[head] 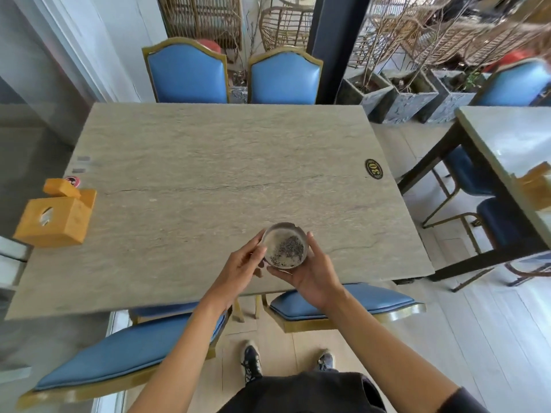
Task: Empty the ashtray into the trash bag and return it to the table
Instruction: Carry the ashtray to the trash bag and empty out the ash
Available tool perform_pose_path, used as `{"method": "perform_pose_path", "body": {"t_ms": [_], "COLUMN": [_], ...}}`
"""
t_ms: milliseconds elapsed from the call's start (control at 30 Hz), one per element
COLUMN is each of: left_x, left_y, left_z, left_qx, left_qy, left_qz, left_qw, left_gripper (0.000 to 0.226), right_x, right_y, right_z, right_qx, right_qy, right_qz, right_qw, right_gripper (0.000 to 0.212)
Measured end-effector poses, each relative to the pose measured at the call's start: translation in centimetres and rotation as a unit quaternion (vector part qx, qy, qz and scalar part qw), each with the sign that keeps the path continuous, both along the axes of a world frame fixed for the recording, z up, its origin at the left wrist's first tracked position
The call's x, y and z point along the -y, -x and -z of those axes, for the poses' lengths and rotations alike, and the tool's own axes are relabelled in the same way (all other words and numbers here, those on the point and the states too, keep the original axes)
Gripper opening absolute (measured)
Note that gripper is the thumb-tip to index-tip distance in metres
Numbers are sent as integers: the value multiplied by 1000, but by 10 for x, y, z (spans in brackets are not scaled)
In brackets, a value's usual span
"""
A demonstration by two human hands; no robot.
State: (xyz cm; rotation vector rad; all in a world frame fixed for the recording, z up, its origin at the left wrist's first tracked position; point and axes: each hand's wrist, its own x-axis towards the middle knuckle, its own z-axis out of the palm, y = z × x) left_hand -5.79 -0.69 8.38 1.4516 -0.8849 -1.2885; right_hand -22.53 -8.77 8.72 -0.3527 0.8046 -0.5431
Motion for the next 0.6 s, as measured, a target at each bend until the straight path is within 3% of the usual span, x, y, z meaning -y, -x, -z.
{"method": "perform_pose_path", "body": {"t_ms": [267, 600], "left_x": [38, 100], "left_y": [58, 209], "left_z": [2, 9], "left_qx": [127, 233], "left_qy": [-25, -16], "left_qz": [10, 92], "left_qw": [992, 968], "left_gripper": [36, 30], "right_x": [37, 86], "right_y": [92, 269], "right_z": [-5, 1], "right_qx": [18, -30], "right_qy": [0, 32], "right_qz": [41, 124], "right_qw": [999, 991], "right_gripper": [61, 50]}}
